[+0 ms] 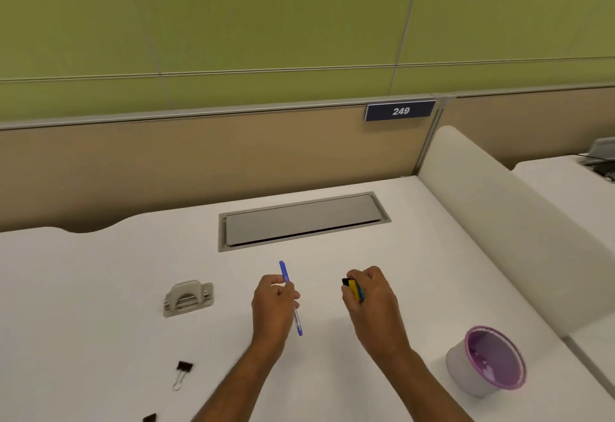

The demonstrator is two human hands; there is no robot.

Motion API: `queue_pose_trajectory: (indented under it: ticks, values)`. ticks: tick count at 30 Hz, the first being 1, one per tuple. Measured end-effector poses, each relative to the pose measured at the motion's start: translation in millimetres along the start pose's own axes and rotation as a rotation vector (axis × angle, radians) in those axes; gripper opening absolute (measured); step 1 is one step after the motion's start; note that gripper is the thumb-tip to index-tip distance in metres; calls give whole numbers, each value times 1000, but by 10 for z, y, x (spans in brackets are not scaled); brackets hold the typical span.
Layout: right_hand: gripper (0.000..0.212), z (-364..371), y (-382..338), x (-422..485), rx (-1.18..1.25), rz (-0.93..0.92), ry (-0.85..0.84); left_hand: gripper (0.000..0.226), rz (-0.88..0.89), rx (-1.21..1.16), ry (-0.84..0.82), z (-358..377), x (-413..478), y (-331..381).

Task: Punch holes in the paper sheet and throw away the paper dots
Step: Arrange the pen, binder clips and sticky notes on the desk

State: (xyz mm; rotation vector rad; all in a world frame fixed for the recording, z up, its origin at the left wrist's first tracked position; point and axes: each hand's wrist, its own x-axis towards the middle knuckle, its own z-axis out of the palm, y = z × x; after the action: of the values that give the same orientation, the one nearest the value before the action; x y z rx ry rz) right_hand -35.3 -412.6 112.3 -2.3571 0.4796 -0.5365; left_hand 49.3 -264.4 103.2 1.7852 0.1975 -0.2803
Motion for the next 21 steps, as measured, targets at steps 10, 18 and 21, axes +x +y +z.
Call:
queue_pose_trajectory:
  ticks: [10,18,21]
  values:
    - [20,-608,833,773,-163,26,-13,15,155,166,-13,1111,171,166]
    - [14,-678,1360,1248,-376,95,-197,18,167,305,-12,1565,389,94]
    - [15,-579,1495,1321,-457,116,-266,19,155,340,-17,1638,439,33]
